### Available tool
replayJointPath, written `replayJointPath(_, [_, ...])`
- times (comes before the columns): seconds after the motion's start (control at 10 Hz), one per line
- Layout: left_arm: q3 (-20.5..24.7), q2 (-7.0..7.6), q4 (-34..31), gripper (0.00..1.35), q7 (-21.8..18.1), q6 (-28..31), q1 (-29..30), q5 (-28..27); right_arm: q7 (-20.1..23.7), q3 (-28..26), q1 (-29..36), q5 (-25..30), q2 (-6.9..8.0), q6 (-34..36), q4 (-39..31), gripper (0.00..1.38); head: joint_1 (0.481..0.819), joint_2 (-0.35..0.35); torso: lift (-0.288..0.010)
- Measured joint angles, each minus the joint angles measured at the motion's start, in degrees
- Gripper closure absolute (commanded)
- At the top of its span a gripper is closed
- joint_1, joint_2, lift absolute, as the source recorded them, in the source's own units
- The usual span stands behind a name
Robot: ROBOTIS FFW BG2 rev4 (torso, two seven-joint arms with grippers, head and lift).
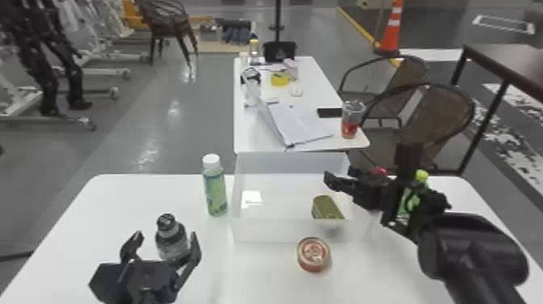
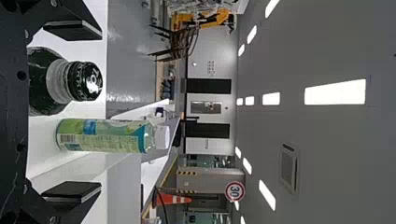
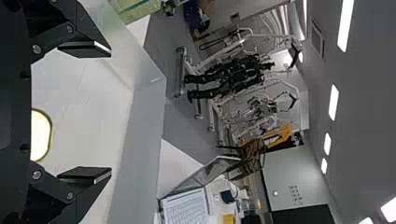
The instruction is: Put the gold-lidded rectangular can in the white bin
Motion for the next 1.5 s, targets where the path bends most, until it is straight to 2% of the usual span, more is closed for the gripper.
replayJointPath(0.2, [-0.13,0.00,0.00,0.16,0.12,-0.17,-0.09,-0.05,-4.22,-1.83,7.86,-0.67,0.00,-1.05,-12.49,0.37,0.549,0.000,-0.100])
replayJointPath(0.4, [-0.13,0.00,0.00,0.15,0.19,-0.22,-0.09,0.07,-5.43,-3.77,15.11,-2.07,0.00,-2.81,-20.27,0.37,0.549,0.000,-0.100])
replayJointPath(0.6, [-0.33,0.00,0.00,0.15,0.51,-0.39,-0.13,0.25,-6.18,-4.52,22.87,-3.14,0.19,-8.04,-23.30,0.38,0.549,0.000,-0.100])
replayJointPath(0.9, [-0.35,0.00,0.00,0.16,0.63,-0.76,-0.07,0.40,-8.40,-4.56,31.91,-2.53,1.65,-15.25,-26.40,0.39,0.549,0.000,-0.100])
replayJointPath(1.0, [-0.35,0.00,0.00,0.16,0.63,-0.80,-0.07,0.40,-10.29,-4.60,34.59,-2.27,1.97,-17.75,-27.76,0.39,0.549,0.000,-0.100])
replayJointPath(1.2, [-0.26,0.00,-0.13,0.16,0.63,-0.80,-0.01,0.27,-17.67,-4.73,40.24,-1.96,2.12,-22.32,-30.89,0.39,0.549,0.000,-0.100])
replayJointPath(1.3, [-0.14,0.00,-0.17,0.16,0.63,-0.80,0.08,0.23,-19.18,-4.75,41.90,-2.06,2.34,-23.92,-31.47,0.39,0.549,0.000,-0.100])
replayJointPath(1.5, [-0.26,0.00,-0.18,0.16,0.63,-0.74,0.12,0.22,-19.21,-4.65,42.44,-1.48,2.61,-23.95,-31.55,0.39,0.549,0.000,-0.100])
